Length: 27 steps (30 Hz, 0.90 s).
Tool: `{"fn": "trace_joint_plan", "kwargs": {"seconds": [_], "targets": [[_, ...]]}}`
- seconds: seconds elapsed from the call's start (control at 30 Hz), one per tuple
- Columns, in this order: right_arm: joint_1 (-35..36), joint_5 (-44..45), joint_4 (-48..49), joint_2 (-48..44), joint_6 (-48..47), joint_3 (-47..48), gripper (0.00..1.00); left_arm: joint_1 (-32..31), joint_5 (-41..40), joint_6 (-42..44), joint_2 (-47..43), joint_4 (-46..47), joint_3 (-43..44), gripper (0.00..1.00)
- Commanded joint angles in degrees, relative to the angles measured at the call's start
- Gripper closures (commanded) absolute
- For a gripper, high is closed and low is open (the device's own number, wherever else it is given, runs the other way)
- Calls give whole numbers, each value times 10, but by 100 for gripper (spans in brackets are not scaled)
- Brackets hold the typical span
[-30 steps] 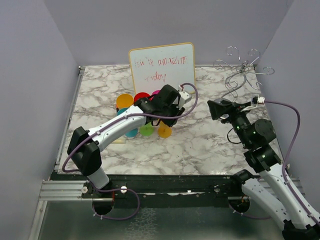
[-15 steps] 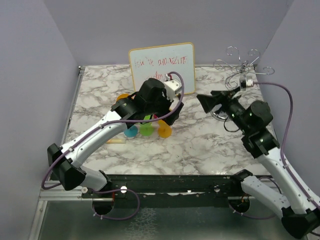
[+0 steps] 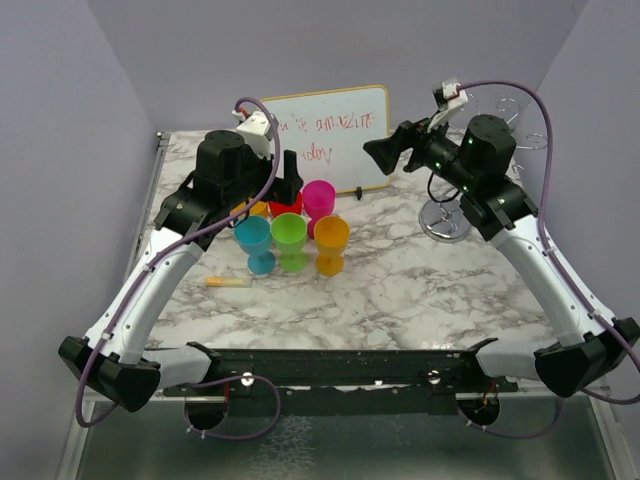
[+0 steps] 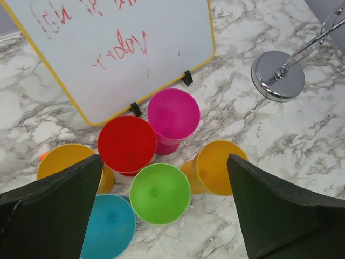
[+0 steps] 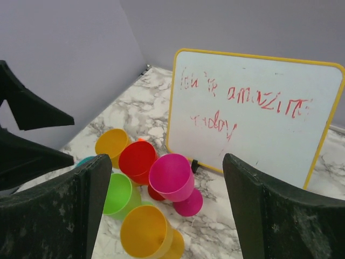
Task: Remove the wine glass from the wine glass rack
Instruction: Reset both arms
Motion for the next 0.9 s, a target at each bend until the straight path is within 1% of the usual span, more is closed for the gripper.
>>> {"fn": "trace_joint_plan", "kwargs": {"seconds": [0.0,0.13,0.23,0.33,0.4,0.43,0.5,0.53,0.57,0.67,0.77,0.87], "targets": [[-1,30,-68,36,-67,65,10,44,-50,-24,-30,-9,-11,1],[-2,116,-95,47,-100,103,3,92,-52,-18,-49,-15,-14,1],[-2,187,-103,52,-119,123,1,124,-71,-13,-51,-29,-4,1],[-5,219,-102,60,-126,138,0,155,-91,-18,-49,-36,6,1],[-29,241,-126,75,-117,164,0,168,-113,-37,-51,-38,13,1],[-61,222,-149,85,-96,181,0,170,-116,-43,-54,-38,15,1],[-175,105,-157,96,-29,194,0,171,-117,-50,-60,-38,16,1],[-218,68,-153,96,-9,192,0,171,-122,-49,-63,-38,15,1],[-235,66,-155,93,-10,194,0,171,-127,-47,-67,-40,13,1],[-239,72,-158,78,-36,198,0,171,-133,-43,-83,-40,4,1],[-238,39,-168,64,-47,191,0,171,-140,-43,-91,-40,-2,1],[-239,19,-163,39,-42,151,0,171,-136,-43,-89,-39,1,1]]}}
